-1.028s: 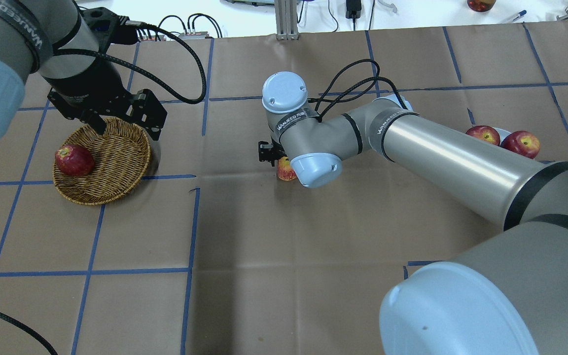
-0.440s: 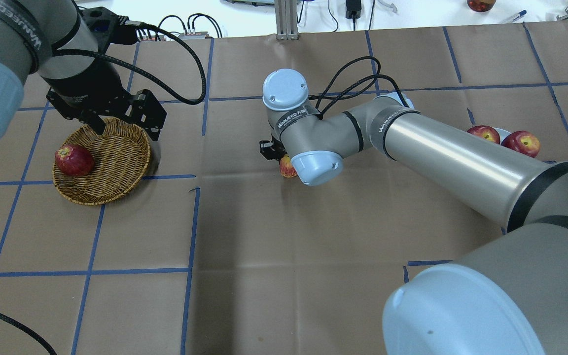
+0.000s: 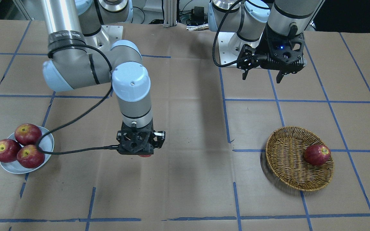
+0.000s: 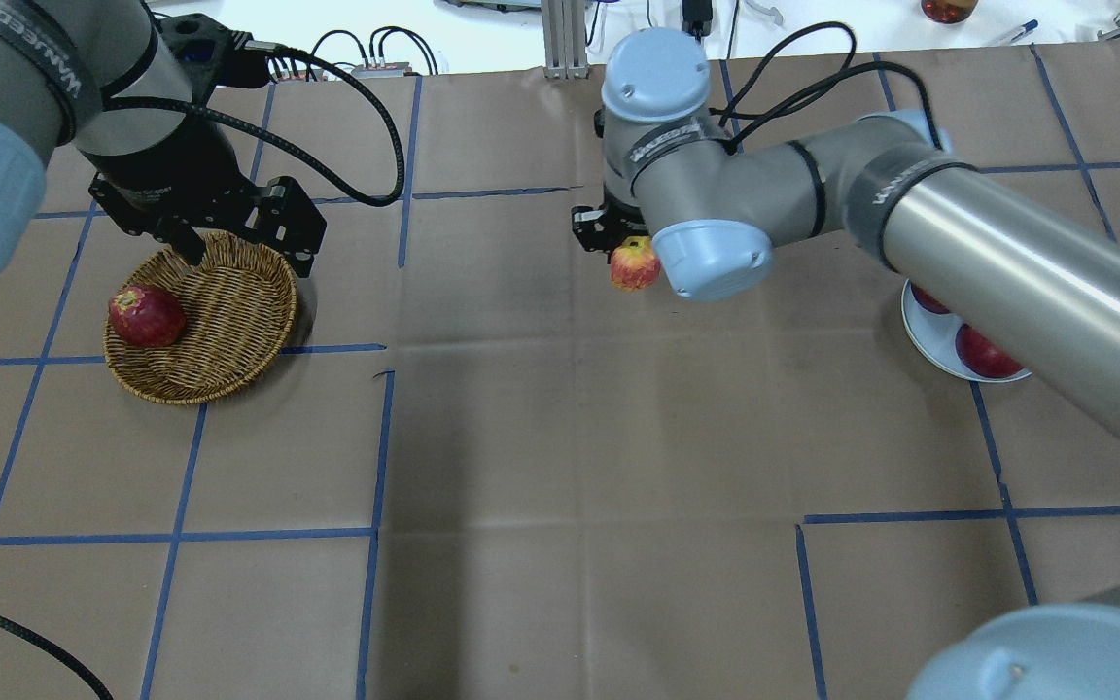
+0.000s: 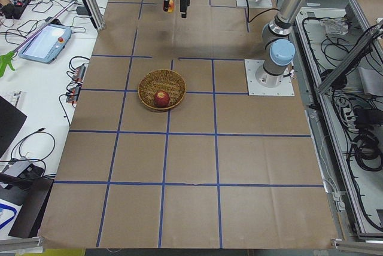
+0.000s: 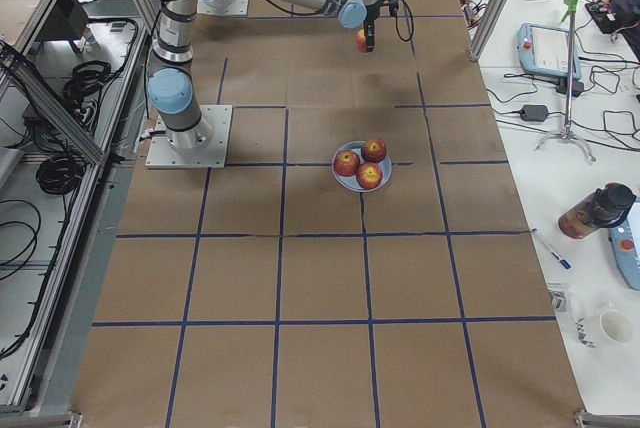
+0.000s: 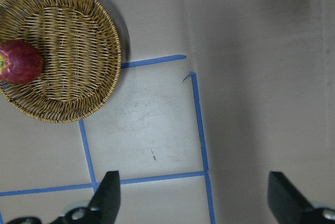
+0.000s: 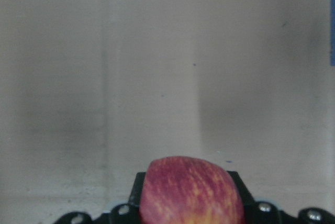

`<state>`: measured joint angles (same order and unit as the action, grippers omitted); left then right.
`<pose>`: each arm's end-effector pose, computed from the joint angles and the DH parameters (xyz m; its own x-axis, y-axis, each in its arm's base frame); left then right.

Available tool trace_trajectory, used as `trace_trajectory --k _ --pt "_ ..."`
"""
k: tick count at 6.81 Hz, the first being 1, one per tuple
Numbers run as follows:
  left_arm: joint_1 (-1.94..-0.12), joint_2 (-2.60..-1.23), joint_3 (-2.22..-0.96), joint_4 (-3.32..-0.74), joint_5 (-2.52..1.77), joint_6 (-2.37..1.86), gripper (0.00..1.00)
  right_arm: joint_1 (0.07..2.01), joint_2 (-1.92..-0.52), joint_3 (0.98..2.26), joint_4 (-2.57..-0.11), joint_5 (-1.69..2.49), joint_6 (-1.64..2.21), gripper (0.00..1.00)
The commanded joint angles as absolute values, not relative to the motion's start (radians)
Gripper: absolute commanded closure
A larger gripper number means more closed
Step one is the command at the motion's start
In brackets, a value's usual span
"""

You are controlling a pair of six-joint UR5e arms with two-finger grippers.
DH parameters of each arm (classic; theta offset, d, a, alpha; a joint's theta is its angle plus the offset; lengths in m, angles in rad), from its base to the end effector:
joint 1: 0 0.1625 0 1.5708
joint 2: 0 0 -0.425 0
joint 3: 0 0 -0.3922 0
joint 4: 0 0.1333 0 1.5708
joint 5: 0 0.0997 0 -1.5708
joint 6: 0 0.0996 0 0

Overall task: Transfer apple from basket to plate
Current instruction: 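Carry the apple with the right gripper onto the white plate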

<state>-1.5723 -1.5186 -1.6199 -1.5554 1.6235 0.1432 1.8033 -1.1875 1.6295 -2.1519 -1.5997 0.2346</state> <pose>-0.1288 -0.4714 0.4905 -0.9882 0.1432 -0.0548 0.1440 0.9895 -0.0108 0.2711 -0.5791 0.3041 -1.0000 0.0038 -0.0044 0.0044 0.9899 -0.1415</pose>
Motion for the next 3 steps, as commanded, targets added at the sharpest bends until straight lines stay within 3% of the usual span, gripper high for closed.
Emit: trace_trajectory --k 1,3 --pt "-1.572 -1.519 -1.62 -1.555 1.624 0.143 0.01 1.627 -1.308 1.638 -1.978 -1.598 -0.011 0.5" --pt "-1.572 -1.519 -1.62 -1.555 1.624 0.143 0.01 1.457 -1.347 1.638 -1.922 -1.603 -0.267 0.5"
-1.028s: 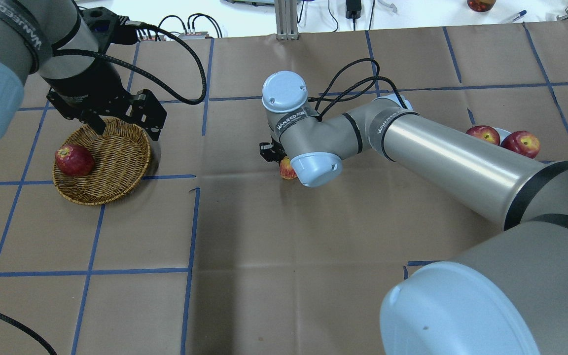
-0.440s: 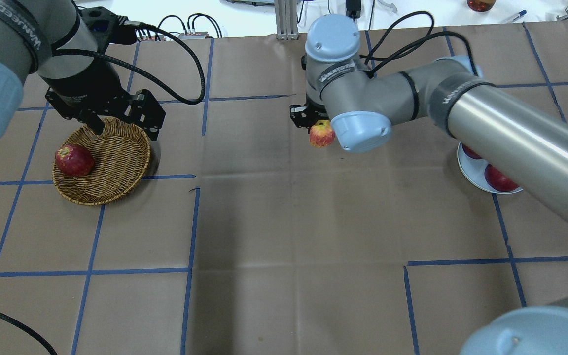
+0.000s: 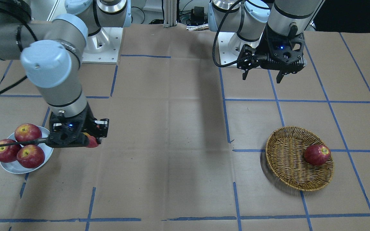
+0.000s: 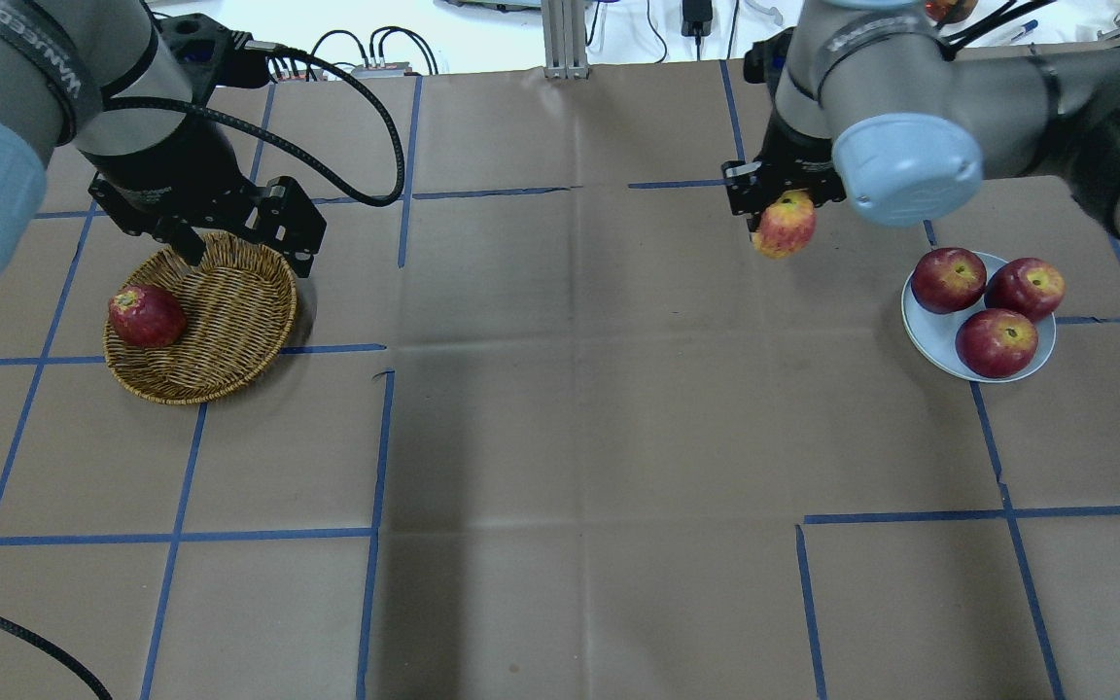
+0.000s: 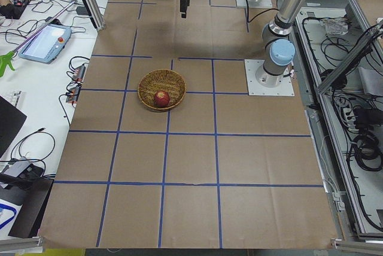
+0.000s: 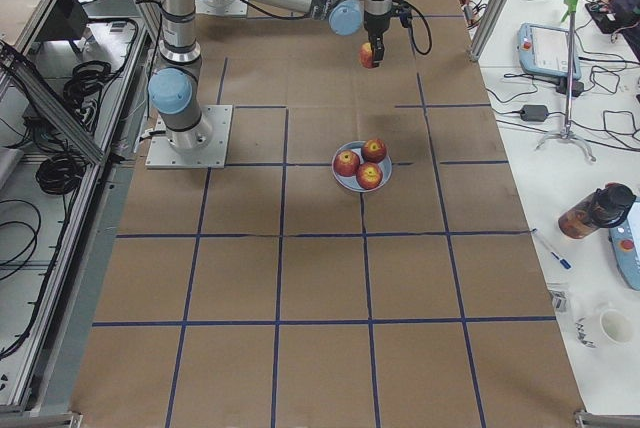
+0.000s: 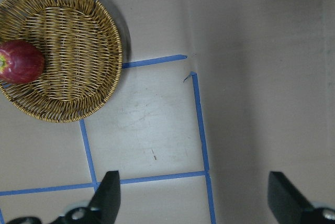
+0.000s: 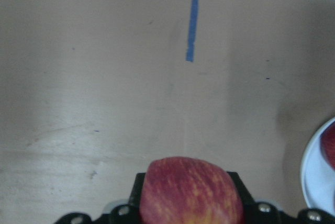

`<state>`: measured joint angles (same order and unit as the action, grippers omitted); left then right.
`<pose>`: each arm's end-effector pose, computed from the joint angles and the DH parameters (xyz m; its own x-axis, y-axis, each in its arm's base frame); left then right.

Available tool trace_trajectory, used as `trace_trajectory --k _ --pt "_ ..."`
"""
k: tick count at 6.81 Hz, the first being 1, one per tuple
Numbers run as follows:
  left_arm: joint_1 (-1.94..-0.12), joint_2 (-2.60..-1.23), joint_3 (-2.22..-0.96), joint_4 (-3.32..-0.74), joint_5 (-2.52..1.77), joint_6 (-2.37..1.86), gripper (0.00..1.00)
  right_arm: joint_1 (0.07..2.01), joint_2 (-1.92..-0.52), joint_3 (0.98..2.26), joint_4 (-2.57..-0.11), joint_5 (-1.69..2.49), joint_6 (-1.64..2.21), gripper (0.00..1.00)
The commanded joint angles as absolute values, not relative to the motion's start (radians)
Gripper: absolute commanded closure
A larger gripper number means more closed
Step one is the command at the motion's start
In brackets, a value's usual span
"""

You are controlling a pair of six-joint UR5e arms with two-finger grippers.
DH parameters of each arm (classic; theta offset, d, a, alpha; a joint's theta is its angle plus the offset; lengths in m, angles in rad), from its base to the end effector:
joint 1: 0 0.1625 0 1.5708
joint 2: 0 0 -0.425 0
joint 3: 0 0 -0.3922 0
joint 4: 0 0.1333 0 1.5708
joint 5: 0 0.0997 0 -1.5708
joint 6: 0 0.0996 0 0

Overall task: Transfer apple from basket to plate
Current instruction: 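Carry the apple with the right gripper onto the white plate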

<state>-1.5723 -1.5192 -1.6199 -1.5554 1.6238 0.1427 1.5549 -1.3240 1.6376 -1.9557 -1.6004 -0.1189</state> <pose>-0.1287 -0.4715 0.4903 -0.9882 0.1427 -0.0550 0.1435 0.9896 -0.0102 0.1211 -0.5854 0.3614 -0.9942 -0.1004 0.0378 -0.1028 0.9924 -0.0672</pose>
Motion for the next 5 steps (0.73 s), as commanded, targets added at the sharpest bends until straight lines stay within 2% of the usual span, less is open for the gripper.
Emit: trace_trajectory --k 1,3,5 --pt "-1.572 -1.519 -1.62 -1.555 1.623 0.143 0.01 1.369 -1.347 1.655 -1.922 -1.6 -0.391 0.5" --pt "-1.572 -1.519 -1.62 -1.555 1.623 0.143 0.01 1.205 -1.338 1.706 -1.963 -1.591 -0.61 0.5" --pt "-1.574 -1.519 -1.62 -1.555 1.623 0.143 0.01 1.14 -1.283 1.741 -2.057 -1.551 -0.699 0.51"
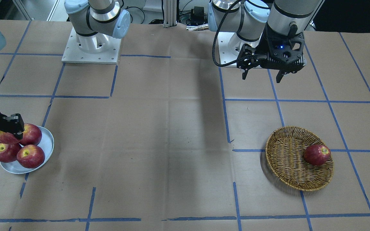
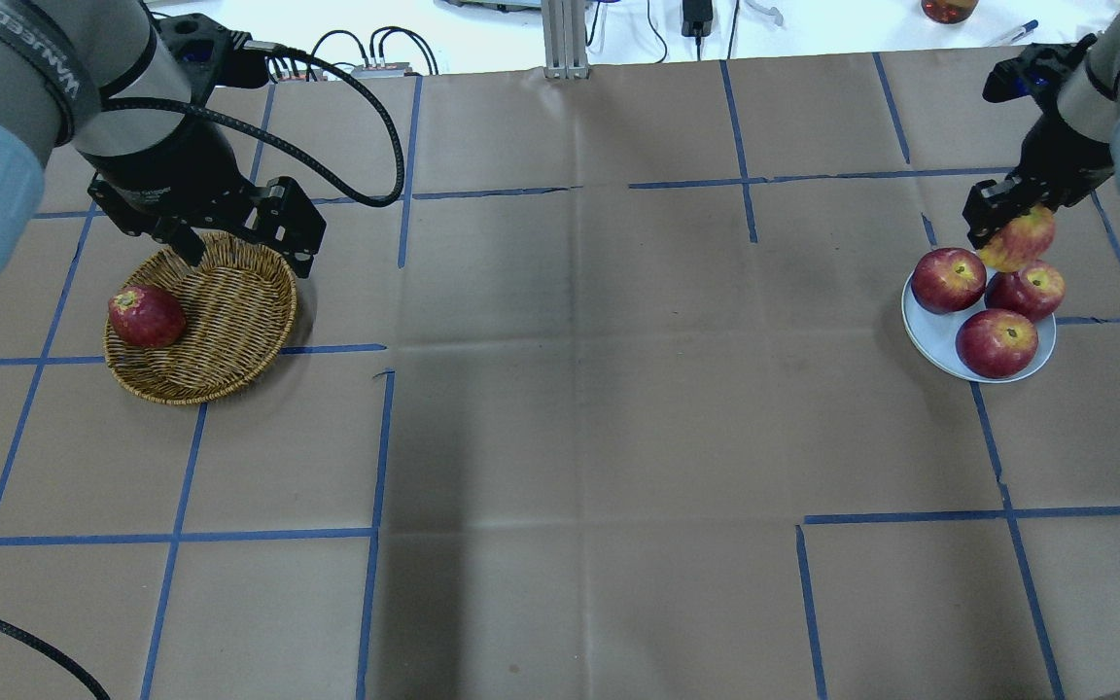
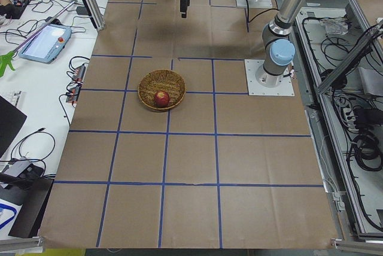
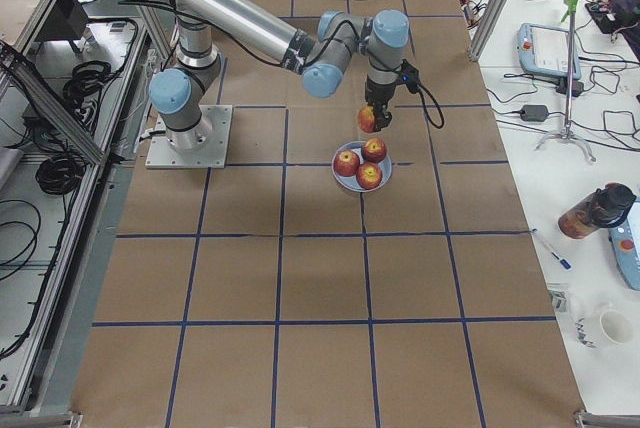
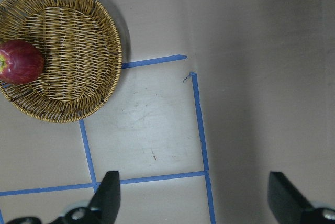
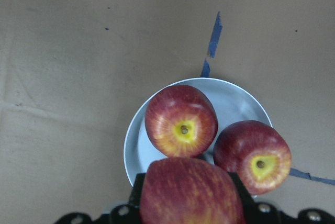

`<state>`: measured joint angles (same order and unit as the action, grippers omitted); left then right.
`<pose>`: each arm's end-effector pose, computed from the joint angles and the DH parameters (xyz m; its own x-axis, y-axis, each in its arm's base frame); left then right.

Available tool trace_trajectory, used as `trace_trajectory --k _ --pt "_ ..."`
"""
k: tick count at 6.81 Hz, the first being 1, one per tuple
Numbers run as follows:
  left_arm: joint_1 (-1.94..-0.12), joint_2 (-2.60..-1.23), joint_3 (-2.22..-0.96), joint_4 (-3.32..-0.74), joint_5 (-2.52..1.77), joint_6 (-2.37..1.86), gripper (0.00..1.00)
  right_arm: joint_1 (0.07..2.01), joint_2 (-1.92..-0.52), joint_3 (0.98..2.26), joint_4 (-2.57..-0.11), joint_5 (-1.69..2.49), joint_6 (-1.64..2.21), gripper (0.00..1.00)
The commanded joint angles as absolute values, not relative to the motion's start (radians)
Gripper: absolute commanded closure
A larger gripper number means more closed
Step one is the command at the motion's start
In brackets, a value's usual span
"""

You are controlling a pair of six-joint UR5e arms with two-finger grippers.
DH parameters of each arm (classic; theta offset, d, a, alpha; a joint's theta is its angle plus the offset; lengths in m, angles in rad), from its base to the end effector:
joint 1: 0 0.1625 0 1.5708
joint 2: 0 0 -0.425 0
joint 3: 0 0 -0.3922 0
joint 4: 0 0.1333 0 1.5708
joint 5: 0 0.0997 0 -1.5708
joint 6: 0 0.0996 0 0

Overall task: Transfer apple from basket to plate
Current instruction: 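Carry the apple with the right gripper onto the white plate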

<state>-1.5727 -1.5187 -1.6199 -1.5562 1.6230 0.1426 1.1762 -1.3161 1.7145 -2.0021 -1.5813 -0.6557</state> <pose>-0.1290 -0.4713 0.4904 -0.9882 0.1431 -0.0541 0.1438 0.9896 -0.0100 -0.0976 -0.5784 0.3254 -0.9658 -0.2576 0.0284 -0.2582 0.9659 -0.0197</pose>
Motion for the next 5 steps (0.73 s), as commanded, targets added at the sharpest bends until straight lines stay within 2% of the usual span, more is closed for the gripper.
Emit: trace_trajectory --k 1,3,5 --pt "-1.574 -1.523 -1.62 -1.555 1.623 0.143 0.01 1.14 -1.26 1.785 -2.147 -1.549 -0.704 0.51" --pt "-1.574 -1.529 -1.62 -1.554 1.623 0.141 0.01 1.117 -1.249 1.842 -2.221 -1.554 -0.741 0.5" --pt "-1.574 -1.532 -1.62 -1.554 1.621 0.138 0.01 1.098 -1.258 1.842 -2.227 -1.555 -0.742 0.5"
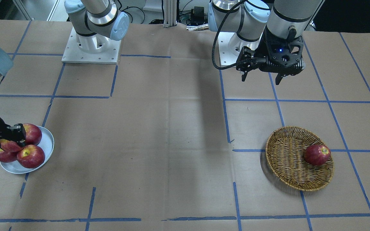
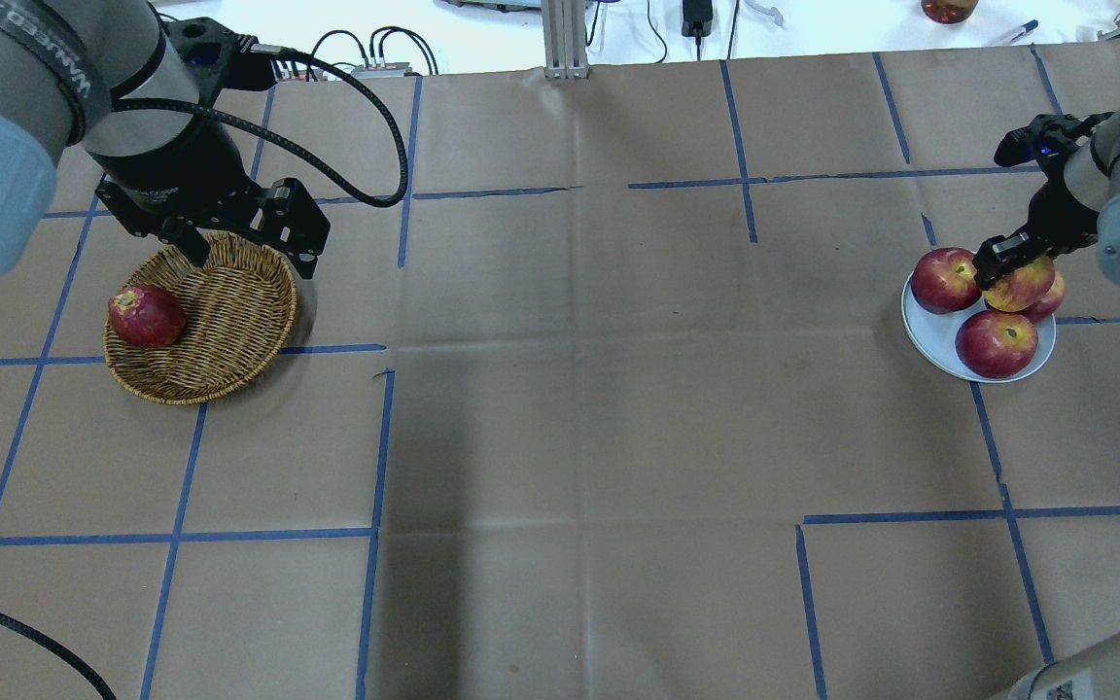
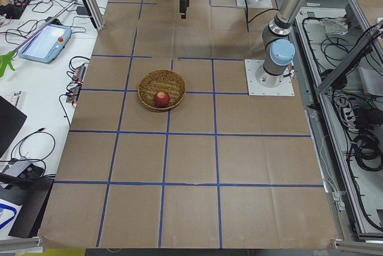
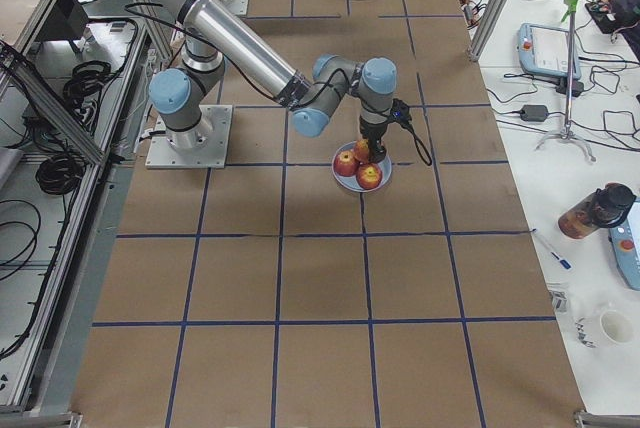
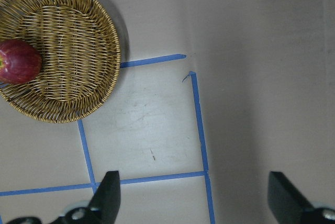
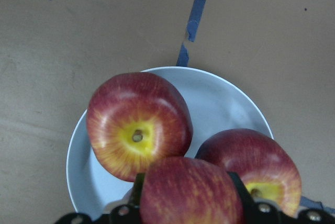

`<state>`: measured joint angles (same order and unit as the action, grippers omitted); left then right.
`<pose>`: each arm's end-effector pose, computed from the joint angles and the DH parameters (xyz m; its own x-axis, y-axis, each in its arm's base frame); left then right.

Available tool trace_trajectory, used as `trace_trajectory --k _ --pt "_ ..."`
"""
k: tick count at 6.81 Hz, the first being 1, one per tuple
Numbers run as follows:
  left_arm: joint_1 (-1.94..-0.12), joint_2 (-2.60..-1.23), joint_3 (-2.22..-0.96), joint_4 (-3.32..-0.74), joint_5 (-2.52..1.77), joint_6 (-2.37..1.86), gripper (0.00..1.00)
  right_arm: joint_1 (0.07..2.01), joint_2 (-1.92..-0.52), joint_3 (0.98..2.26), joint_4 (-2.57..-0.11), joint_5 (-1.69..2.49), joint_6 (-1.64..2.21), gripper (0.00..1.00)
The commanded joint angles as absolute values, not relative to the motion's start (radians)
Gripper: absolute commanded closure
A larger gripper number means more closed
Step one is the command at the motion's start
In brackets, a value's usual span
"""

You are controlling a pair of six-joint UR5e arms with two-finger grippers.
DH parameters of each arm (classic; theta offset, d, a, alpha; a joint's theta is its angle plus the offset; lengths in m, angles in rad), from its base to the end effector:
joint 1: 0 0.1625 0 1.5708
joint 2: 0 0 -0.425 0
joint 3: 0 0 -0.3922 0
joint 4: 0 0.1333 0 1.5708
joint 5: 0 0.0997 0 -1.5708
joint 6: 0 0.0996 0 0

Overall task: Transfer apple from basket to plate
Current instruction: 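Carry the apple with the right gripper onto the white plate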

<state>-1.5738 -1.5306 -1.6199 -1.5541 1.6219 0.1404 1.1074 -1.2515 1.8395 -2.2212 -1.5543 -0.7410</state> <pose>-0.1296 -0.4752 0.4850 -0.9884 0.1425 -0.0517 0.1427 0.9898 -0.0006 -0.1320 -0.5661 0.2553 -0.9614 -0.2736 0.0300 -0.2749 0.9598 -0.0571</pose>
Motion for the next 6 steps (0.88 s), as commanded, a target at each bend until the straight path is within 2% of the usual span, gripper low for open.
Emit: trace_trajectory --k 1,2,3,4,6 --pt "-1.574 -1.535 -1.62 -1.552 1.621 0.129 0.01 1.1 -1.262 1.844 -2.221 -1.552 -0.742 0.5" --pt "-1.574 -1.537 -1.62 -1.552 1.62 0.129 0.01 1.101 -1.262 1.844 -2.221 -1.549 -0.741 0.48" --pt "-1.574 -1.537 -1.62 -1.552 1.62 0.129 0.01 1.103 -1.259 1.845 -2.221 -1.548 -0.741 0.07" --pt "-1.574 -1.537 -1.62 -1.552 1.615 0.126 0.01 1.104 -1.264 1.844 -2.217 -1.554 -0.736 0.0" --pt "-1.574 -1.532 -1.62 -1.552 1.614 0.126 0.01 1.111 -1.285 1.822 -2.215 -1.551 -0.735 0.0"
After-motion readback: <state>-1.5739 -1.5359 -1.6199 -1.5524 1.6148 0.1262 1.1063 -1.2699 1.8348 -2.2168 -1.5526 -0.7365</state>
